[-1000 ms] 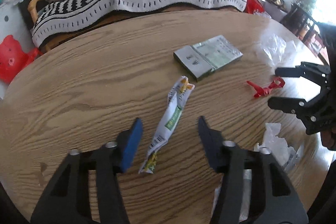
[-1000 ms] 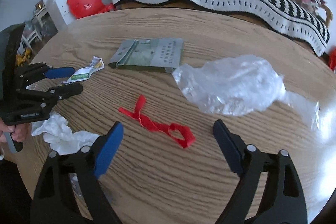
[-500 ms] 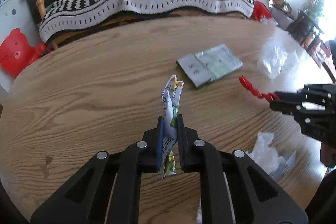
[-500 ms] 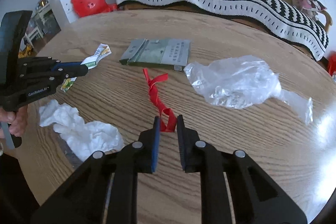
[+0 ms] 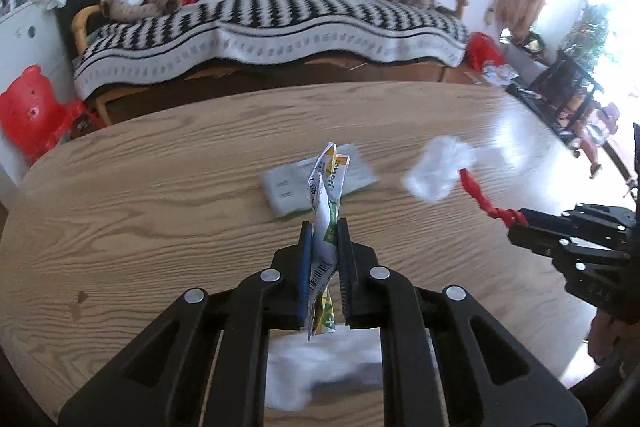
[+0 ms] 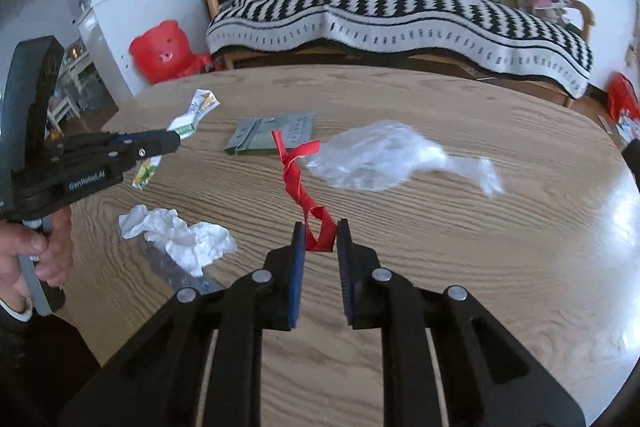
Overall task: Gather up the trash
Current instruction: 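Carry the ribbon and wrapper over the trash bin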
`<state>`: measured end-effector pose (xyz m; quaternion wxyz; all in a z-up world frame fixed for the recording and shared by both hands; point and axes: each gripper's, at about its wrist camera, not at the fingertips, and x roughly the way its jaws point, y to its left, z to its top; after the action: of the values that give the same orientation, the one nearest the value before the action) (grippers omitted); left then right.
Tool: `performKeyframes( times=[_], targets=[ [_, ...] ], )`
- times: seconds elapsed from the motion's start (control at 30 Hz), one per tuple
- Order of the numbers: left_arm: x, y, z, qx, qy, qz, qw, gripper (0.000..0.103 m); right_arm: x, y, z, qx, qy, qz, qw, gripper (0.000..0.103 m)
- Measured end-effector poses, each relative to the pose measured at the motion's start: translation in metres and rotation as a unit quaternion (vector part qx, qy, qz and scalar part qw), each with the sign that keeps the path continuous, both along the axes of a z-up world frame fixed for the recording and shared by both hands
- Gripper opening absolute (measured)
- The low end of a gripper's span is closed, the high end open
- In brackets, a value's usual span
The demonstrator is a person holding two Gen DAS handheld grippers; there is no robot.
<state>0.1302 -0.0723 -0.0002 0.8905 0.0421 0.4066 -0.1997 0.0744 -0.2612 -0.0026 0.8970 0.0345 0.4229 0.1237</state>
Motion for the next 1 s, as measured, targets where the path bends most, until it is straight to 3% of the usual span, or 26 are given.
performKeyframes(
  times=[0.27, 0.53, 0.87, 1.0],
  targets=[
    [-0.037, -0.098, 0.010, -0.001, -0.003, -0.075, 0.9971, 0.011, -0.051, -0.073, 0.021, 0.003, -0.013, -0.071, 0.997, 0.017],
    [-0.096, -0.220, 0.005, -0.004, 0.004, -0.174, 0.9848, 0.011, -0.120, -0.176, 0.027, 0.005, -0.012, -0.178, 0.984, 0.017],
    [-0.166, -0.346, -0.015, -0.005, 0.019, -0.278, 0.9603, 0.011, -0.241, -0.310, 0.006, 0.018, 0.007, -0.330, 0.944, 0.017],
    [-0.200, -0.392, -0.027, -0.008, 0.032, -0.326, 0.9449, 0.011, -0.292, -0.351, -0.006, 0.028, 0.014, -0.377, 0.926, 0.017]
  ],
)
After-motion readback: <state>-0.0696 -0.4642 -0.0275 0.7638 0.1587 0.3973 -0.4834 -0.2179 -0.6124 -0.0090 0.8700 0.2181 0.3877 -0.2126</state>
